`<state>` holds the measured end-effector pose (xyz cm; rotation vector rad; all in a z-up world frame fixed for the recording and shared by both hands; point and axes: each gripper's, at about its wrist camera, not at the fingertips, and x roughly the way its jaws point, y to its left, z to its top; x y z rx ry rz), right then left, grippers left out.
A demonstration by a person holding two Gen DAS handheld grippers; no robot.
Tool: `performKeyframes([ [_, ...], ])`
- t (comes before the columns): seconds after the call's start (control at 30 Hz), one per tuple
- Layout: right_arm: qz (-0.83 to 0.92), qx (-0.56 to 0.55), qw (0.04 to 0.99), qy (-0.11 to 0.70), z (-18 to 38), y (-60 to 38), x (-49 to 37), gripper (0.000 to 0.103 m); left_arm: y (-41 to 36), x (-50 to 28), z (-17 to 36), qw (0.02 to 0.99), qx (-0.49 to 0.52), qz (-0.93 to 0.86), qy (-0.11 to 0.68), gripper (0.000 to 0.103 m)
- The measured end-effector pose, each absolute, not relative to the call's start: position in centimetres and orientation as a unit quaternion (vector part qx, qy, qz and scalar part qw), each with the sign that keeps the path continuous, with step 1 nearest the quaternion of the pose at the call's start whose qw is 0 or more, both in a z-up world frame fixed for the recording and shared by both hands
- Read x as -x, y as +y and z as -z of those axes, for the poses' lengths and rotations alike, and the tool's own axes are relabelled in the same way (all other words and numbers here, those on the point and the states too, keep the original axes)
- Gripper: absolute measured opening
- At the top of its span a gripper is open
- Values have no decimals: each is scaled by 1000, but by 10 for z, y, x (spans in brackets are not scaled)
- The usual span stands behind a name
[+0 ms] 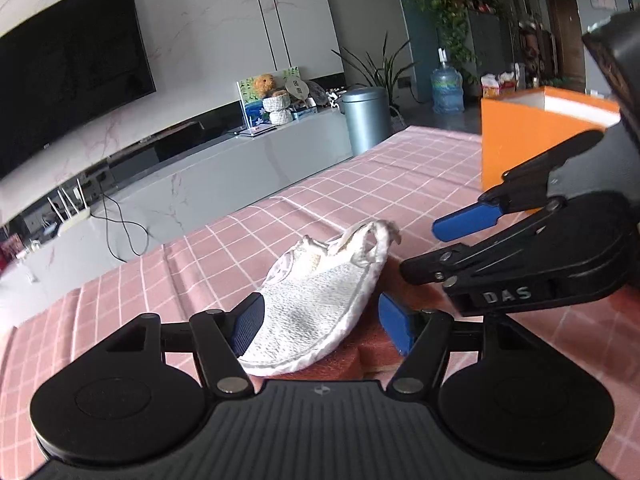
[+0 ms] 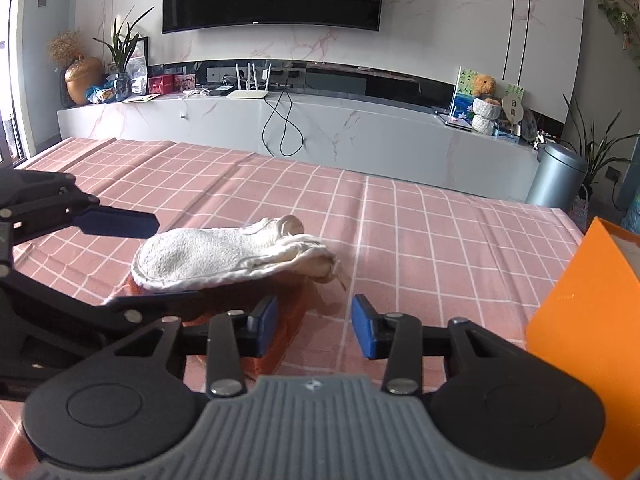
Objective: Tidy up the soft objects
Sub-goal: 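Grasp the white terry mitt with the left tool while the right tool grasps the red sponge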
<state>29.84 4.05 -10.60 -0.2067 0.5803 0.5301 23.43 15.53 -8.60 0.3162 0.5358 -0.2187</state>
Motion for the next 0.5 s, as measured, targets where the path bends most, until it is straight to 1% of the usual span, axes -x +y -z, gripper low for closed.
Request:
performKeyframes([
  [0.07,-258,97,917,288,108,41,-300,41,159,-239,89,944,-153,109,270,77],
  [0.1,-260,91,915,294,109,40,-302,41,159,-241,91,943,-151,111,274,74],
  [0.17,-260,85,915,297,110,40,-304,41,159,-243,93,942,-147,118,276,61],
  [0.23,-260,85,915,297,111,39,-304,42,157,-242,91,941,-144,125,279,31],
  [0.27,-259,82,915,298,111,39,-304,42,155,-241,91,940,-148,126,280,26],
  [0.33,-265,78,913,301,110,39,-305,42,150,-238,91,941,-157,118,275,10],
  [0.43,-274,81,912,295,109,40,-301,43,151,-234,85,948,-149,95,264,6],
  [0.47,-278,83,911,293,108,40,-299,45,152,-233,81,951,-147,84,260,5],
  [0.5,-282,83,910,291,108,40,-298,50,155,-233,77,952,-145,70,259,5],
])
